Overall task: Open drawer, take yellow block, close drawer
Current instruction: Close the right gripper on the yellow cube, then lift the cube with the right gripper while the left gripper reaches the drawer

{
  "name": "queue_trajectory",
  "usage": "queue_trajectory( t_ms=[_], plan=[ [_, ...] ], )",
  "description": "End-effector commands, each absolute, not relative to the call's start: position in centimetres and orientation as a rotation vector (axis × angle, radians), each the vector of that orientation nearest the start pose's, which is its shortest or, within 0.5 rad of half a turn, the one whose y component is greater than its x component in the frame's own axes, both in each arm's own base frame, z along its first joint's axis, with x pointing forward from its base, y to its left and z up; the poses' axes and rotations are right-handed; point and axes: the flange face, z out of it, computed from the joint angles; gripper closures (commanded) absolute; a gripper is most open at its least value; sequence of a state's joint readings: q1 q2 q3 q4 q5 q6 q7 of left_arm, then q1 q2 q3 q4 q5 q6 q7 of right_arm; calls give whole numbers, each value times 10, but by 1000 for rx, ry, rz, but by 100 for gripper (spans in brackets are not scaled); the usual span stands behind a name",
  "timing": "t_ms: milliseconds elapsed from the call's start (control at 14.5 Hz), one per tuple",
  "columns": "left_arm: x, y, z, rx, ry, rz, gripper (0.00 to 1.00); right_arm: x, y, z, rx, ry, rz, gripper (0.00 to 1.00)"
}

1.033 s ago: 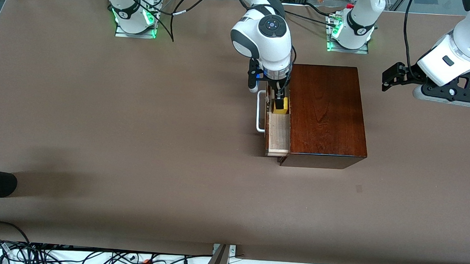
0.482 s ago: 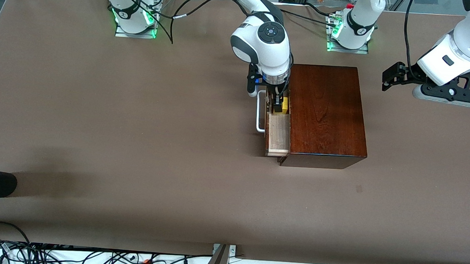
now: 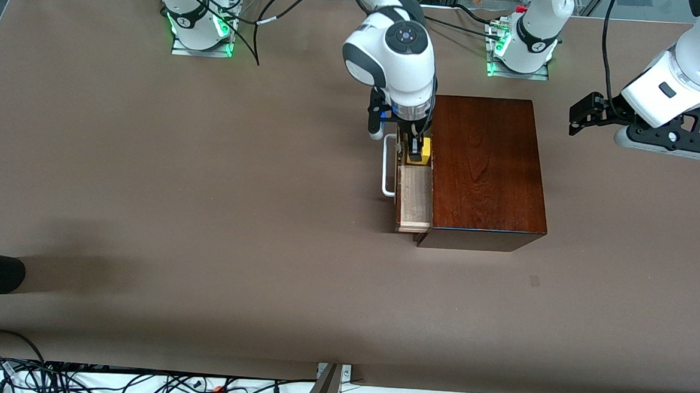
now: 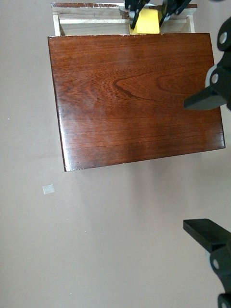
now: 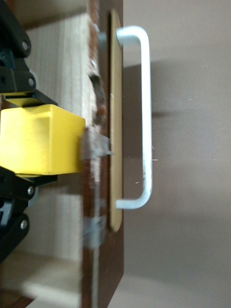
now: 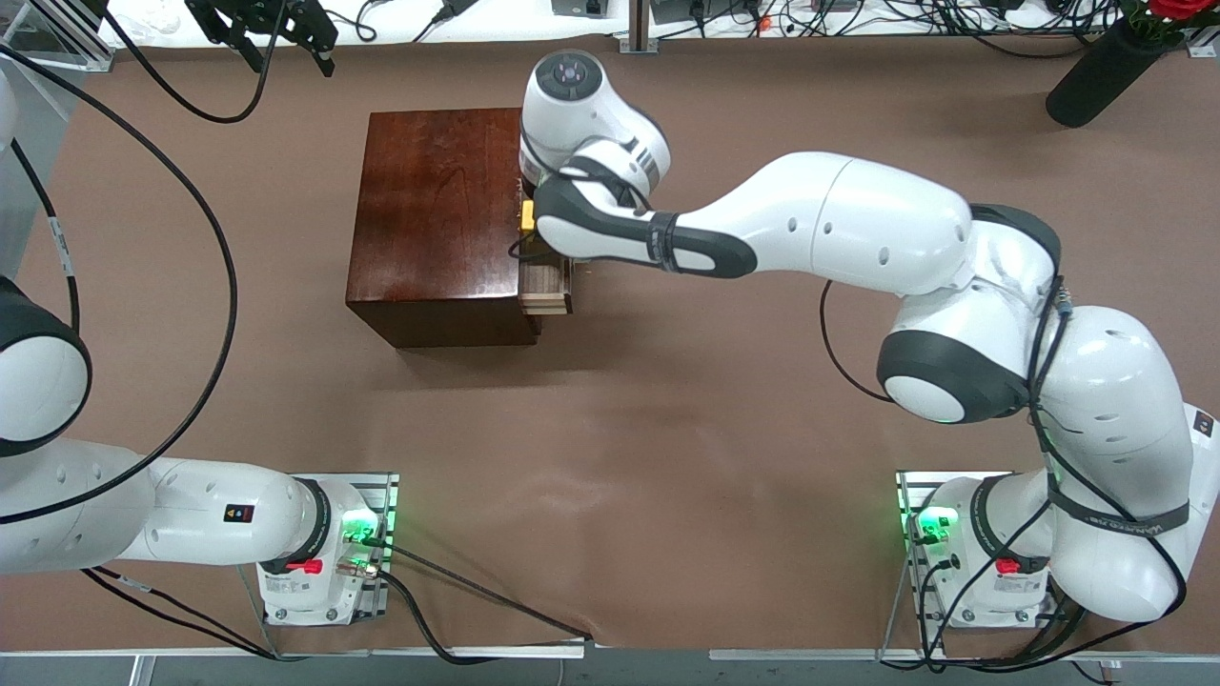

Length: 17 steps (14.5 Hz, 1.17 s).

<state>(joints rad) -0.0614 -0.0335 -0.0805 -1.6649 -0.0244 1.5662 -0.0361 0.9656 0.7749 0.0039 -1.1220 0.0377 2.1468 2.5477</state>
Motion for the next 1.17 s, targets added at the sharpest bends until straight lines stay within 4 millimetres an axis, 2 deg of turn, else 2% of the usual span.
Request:
queue_trajectory(
  t_ms=[0, 207, 344, 482, 620, 757, 895, 964, 1102],
  plan=[
    [533, -79, 610, -3160, 196, 94, 0, 441, 630, 433, -1999, 2109, 167, 96],
    [534, -79, 609, -3160, 196, 96, 0, 445, 608, 469, -2036, 2127, 191, 96],
    [534, -80, 609, -3162, 196, 96, 0, 450, 583, 501, -2121, 2081, 236, 96],
    [537, -83, 605, -3176, 196, 101, 0, 455, 548, 523, -2287, 2016, 231, 96],
    [537, -92, 611, -3175, 227, 107, 0, 463, 503, 542, -2443, 1919, 227, 96],
    [529, -109, 610, -3165, 285, 166, 0, 468, 447, 553, -2582, 1767, 217, 96],
    [520, -151, 604, -3194, 403, 216, 0, 470, 395, 553, -2696, 1609, 222, 96],
    [521, -160, 597, -3195, 428, 243, 0, 473, 367, 549, -2755, 1524, 239, 96],
    [519, -199, 575, -3167, 600, 310, 0, 480, 315, 544, -2872, 1261, 269, 96]
  ],
)
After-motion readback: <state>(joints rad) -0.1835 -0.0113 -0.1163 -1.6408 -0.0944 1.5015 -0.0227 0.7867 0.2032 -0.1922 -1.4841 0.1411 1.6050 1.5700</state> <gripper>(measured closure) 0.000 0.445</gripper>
